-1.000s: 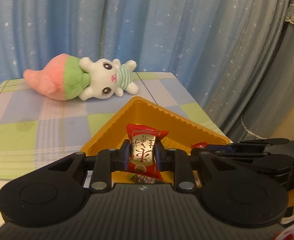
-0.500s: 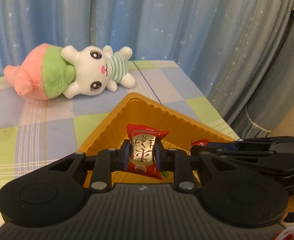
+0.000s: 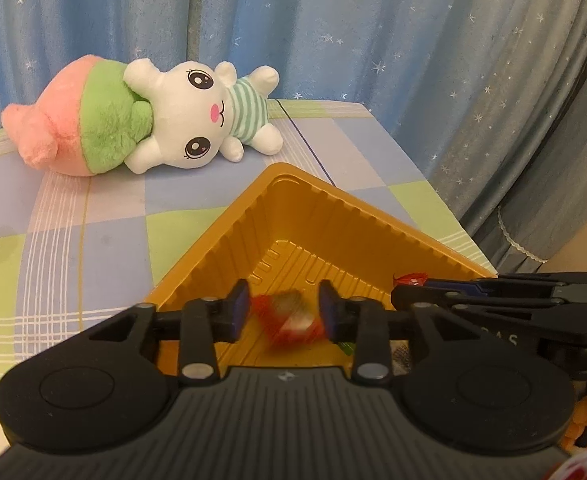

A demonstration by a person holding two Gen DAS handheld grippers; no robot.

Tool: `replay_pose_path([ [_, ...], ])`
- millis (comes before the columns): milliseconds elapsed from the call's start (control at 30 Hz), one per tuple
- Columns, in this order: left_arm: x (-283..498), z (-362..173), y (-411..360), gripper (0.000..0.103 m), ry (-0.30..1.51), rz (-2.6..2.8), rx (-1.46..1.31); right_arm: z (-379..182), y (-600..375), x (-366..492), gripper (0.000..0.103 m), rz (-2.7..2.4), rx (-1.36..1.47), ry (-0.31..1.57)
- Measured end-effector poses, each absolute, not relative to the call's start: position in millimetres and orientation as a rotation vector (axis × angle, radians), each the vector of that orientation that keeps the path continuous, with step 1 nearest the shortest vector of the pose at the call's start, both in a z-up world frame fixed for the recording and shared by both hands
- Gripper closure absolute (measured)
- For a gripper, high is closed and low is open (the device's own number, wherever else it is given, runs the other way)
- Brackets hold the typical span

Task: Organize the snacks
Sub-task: 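Open the left tool to drop its candy into the tray while the right drops its candy, then move both open tools back over the remaining red candies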

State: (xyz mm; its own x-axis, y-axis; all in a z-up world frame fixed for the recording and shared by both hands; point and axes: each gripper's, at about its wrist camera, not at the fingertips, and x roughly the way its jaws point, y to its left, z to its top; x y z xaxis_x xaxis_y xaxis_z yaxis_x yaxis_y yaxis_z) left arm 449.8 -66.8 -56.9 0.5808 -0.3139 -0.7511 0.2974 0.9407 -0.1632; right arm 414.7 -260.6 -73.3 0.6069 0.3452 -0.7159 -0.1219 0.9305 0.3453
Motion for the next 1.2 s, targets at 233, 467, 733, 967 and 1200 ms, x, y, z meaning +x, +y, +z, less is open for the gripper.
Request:
replay_pose_path([
  [233,447.5,-55.7,-61.3,0.068,0.884,-0.354,-0.039,-74.1,-261.1,418.0,0.085,0.269,0.276,0.884],
  [467,445.9,-50.5,-55.2,0.068,0.868,-0.341,-0.05,-72.7,-259.4,423.8,0.085,0.272,0.279,0.877],
  [733,442.0,-45.1,-46.4,0.068,0.86,-0.319,-0.064,-67.1,-254.0,429.7,0.085,0.29,0.286,0.861],
  [967,431.4,-38.4,-38.8,0.06,0.853,-0.305,-0.089,-62.4,-250.4,430.8,0.062,0.298,0.313,0.845],
  [1200,413.4,-28.4,-31.3,0.057,0.839,-0.289,-0.102,-52.4,-255.2,417.0,0.039,0.295,0.336,0.809],
])
